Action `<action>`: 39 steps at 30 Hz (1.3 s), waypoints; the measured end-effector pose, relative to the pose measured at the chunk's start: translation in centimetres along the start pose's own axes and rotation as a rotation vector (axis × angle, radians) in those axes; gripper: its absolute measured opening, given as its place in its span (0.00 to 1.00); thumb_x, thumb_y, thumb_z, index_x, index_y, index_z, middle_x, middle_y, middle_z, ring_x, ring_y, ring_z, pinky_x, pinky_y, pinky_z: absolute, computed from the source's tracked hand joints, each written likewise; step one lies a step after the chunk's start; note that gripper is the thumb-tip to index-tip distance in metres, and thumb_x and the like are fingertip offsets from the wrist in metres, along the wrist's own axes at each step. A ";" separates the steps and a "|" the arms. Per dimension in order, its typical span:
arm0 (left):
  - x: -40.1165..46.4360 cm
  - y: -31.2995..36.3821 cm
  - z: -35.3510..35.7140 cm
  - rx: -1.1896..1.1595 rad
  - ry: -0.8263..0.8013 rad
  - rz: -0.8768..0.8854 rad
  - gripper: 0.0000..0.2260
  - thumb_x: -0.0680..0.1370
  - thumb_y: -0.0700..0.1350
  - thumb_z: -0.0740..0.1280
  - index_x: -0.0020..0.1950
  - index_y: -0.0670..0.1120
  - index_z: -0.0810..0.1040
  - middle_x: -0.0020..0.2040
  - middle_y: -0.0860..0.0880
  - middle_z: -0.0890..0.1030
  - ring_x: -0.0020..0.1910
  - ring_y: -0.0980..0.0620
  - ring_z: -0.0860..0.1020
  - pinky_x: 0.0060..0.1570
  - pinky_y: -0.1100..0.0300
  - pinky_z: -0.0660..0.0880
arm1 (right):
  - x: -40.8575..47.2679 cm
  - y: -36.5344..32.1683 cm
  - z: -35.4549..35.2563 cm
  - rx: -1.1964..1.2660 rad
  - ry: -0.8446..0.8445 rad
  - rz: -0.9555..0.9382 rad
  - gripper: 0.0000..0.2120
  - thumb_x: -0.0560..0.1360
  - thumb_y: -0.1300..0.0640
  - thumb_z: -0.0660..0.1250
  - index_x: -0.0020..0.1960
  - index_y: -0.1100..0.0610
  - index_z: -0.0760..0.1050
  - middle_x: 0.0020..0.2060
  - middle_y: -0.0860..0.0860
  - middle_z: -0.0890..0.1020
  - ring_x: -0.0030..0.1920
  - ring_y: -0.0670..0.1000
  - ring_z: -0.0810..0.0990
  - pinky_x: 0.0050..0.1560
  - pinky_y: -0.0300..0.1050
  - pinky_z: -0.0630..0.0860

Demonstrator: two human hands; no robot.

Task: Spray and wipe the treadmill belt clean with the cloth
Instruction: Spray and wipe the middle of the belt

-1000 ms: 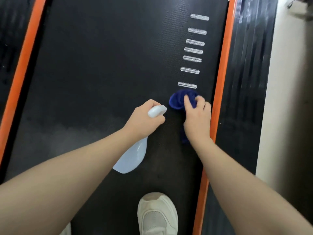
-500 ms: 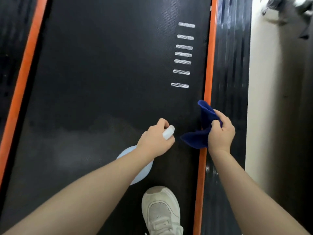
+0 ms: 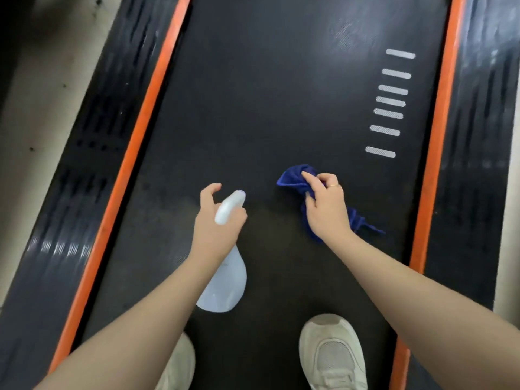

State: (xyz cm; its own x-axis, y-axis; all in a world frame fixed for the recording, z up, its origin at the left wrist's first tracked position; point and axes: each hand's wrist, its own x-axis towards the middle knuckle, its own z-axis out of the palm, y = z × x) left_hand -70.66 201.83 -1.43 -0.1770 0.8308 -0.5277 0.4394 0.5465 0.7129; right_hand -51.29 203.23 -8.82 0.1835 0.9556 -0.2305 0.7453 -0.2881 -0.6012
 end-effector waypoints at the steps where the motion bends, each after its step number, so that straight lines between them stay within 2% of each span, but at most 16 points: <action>1: -0.1 -0.4 -0.9 -0.028 0.022 0.006 0.23 0.77 0.43 0.67 0.69 0.54 0.62 0.42 0.60 0.71 0.40 0.62 0.74 0.36 0.72 0.69 | 0.2 -0.9 1.1 -0.062 0.011 0.018 0.20 0.78 0.63 0.59 0.69 0.56 0.69 0.61 0.57 0.69 0.56 0.59 0.69 0.57 0.49 0.68; 3: 0.0 -1.0 -2.0 -0.068 0.062 0.022 0.21 0.77 0.44 0.68 0.67 0.55 0.66 0.46 0.59 0.74 0.45 0.60 0.76 0.40 0.69 0.70 | -0.7 -2.4 3.2 -0.176 0.008 -0.017 0.21 0.74 0.62 0.64 0.68 0.56 0.71 0.59 0.58 0.72 0.52 0.62 0.71 0.50 0.53 0.73; 6: 0.5 -1.7 -2.8 -0.076 0.097 0.062 0.14 0.76 0.43 0.68 0.60 0.52 0.73 0.49 0.57 0.78 0.46 0.60 0.77 0.40 0.67 0.71 | -3.7 -3.0 5.7 -0.406 -0.209 -0.492 0.28 0.64 0.64 0.73 0.64 0.57 0.75 0.57 0.60 0.76 0.44 0.62 0.76 0.38 0.49 0.77; 8: 0.9 -1.7 -2.7 -0.078 0.086 0.070 0.12 0.76 0.43 0.68 0.58 0.52 0.74 0.47 0.58 0.78 0.44 0.64 0.76 0.39 0.70 0.71 | -2.0 -2.4 5.2 -0.483 -0.235 -0.720 0.29 0.60 0.65 0.75 0.61 0.54 0.77 0.54 0.59 0.78 0.39 0.60 0.76 0.32 0.47 0.74; 9: 1.0 -1.7 -2.5 -0.082 0.078 0.074 0.11 0.76 0.43 0.68 0.57 0.52 0.75 0.47 0.59 0.78 0.44 0.66 0.76 0.39 0.72 0.71 | -0.5 -2.6 4.6 -0.498 -0.193 -0.707 0.29 0.59 0.65 0.75 0.60 0.53 0.78 0.52 0.59 0.78 0.38 0.61 0.75 0.31 0.46 0.73; 13: 1.5 -1.1 -1.6 -0.095 0.061 0.098 0.10 0.75 0.41 0.68 0.54 0.52 0.76 0.48 0.58 0.79 0.45 0.66 0.76 0.40 0.74 0.70 | 2.0 -3.7 3.3 -0.514 -0.107 -0.227 0.29 0.68 0.65 0.68 0.68 0.50 0.70 0.60 0.60 0.71 0.47 0.61 0.71 0.40 0.51 0.73; 15: 1.9 0.1 -1.3 -0.117 0.052 0.126 0.11 0.75 0.40 0.68 0.55 0.51 0.76 0.47 0.57 0.79 0.44 0.66 0.76 0.39 0.74 0.70 | -0.8 -3.3 3.3 -0.501 -0.161 -0.405 0.31 0.64 0.63 0.72 0.66 0.51 0.72 0.57 0.60 0.73 0.43 0.61 0.72 0.37 0.50 0.74; 18: 2.4 1.6 -0.4 -0.120 0.005 0.167 0.11 0.75 0.40 0.68 0.57 0.50 0.75 0.48 0.56 0.79 0.45 0.63 0.77 0.38 0.73 0.72 | -2.9 -1.5 1.7 -0.618 -0.589 -0.690 0.31 0.75 0.59 0.63 0.74 0.45 0.57 0.66 0.56 0.63 0.53 0.57 0.69 0.50 0.49 0.72; 20: 2.6 2.0 0.4 -0.116 -0.019 0.174 0.12 0.75 0.41 0.67 0.57 0.51 0.76 0.49 0.57 0.80 0.47 0.61 0.78 0.40 0.71 0.73 | 0.2 -1.1 1.2 -0.561 -0.450 -0.625 0.29 0.76 0.60 0.60 0.74 0.42 0.59 0.65 0.55 0.63 0.54 0.58 0.67 0.52 0.51 0.71; 22: 2.8 2.1 1.2 -0.119 -0.029 0.174 0.11 0.74 0.41 0.68 0.56 0.52 0.77 0.49 0.57 0.80 0.47 0.61 0.78 0.39 0.70 0.73 | 3.3 -1.0 0.8 -0.503 -0.182 -0.353 0.29 0.74 0.63 0.60 0.71 0.43 0.65 0.62 0.55 0.66 0.51 0.59 0.67 0.49 0.51 0.71; 24: 2.7 2.5 1.7 -0.106 -0.043 0.169 0.11 0.74 0.40 0.68 0.55 0.51 0.77 0.49 0.57 0.80 0.47 0.61 0.78 0.39 0.72 0.73 | 3.0 -0.4 0.6 -0.484 -0.096 -0.230 0.30 0.71 0.66 0.63 0.69 0.45 0.68 0.61 0.56 0.69 0.48 0.59 0.68 0.45 0.51 0.72; 27: 2.3 3.9 2.2 -0.121 -0.085 0.193 0.11 0.75 0.39 0.68 0.54 0.51 0.78 0.49 0.56 0.81 0.49 0.57 0.79 0.44 0.67 0.75 | -2.4 3.4 0.5 -0.440 -0.090 -0.453 0.29 0.62 0.67 0.68 0.61 0.50 0.77 0.53 0.59 0.76 0.39 0.60 0.73 0.35 0.50 0.74; 30: 2.5 5.3 4.0 -0.197 -0.111 0.186 0.10 0.75 0.40 0.67 0.54 0.51 0.77 0.49 0.53 0.82 0.50 0.56 0.80 0.45 0.62 0.76 | -3.5 7.4 -0.3 -0.466 -0.048 -0.645 0.26 0.66 0.65 0.58 0.60 0.49 0.78 0.53 0.57 0.73 0.37 0.57 0.72 0.36 0.48 0.73; 32: 2.8 6.0 5.1 -0.220 -0.110 0.181 0.10 0.76 0.41 0.68 0.55 0.51 0.77 0.50 0.53 0.82 0.50 0.57 0.80 0.43 0.64 0.73 | -0.6 7.4 -1.1 -0.479 0.035 -0.528 0.27 0.64 0.65 0.59 0.59 0.49 0.79 0.52 0.57 0.75 0.37 0.57 0.72 0.36 0.48 0.73; 36: 2.4 6.7 8.4 -0.138 -0.166 0.168 0.10 0.75 0.42 0.69 0.56 0.50 0.77 0.50 0.56 0.80 0.48 0.60 0.78 0.40 0.71 0.73 | -0.1 7.9 -2.2 -0.370 0.267 -0.100 0.28 0.64 0.67 0.58 0.60 0.51 0.78 0.53 0.60 0.76 0.40 0.61 0.73 0.40 0.50 0.73; 39: 2.2 7.5 9.7 -0.093 -0.154 0.134 0.09 0.75 0.42 0.68 0.55 0.50 0.76 0.48 0.56 0.79 0.47 0.59 0.77 0.43 0.66 0.72 | -5.3 10.2 -2.5 -0.431 0.228 -0.183 0.28 0.64 0.67 0.57 0.61 0.53 0.78 0.54 0.61 0.75 0.40 0.62 0.72 0.38 0.52 0.75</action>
State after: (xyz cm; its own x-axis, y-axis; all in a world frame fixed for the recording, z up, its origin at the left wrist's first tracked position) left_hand -59.22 206.73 -1.68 0.0175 0.8744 -0.4849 0.3651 0.4459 0.8172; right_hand -43.02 195.38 -11.84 0.1241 0.9910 0.0505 0.9659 -0.1090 -0.2350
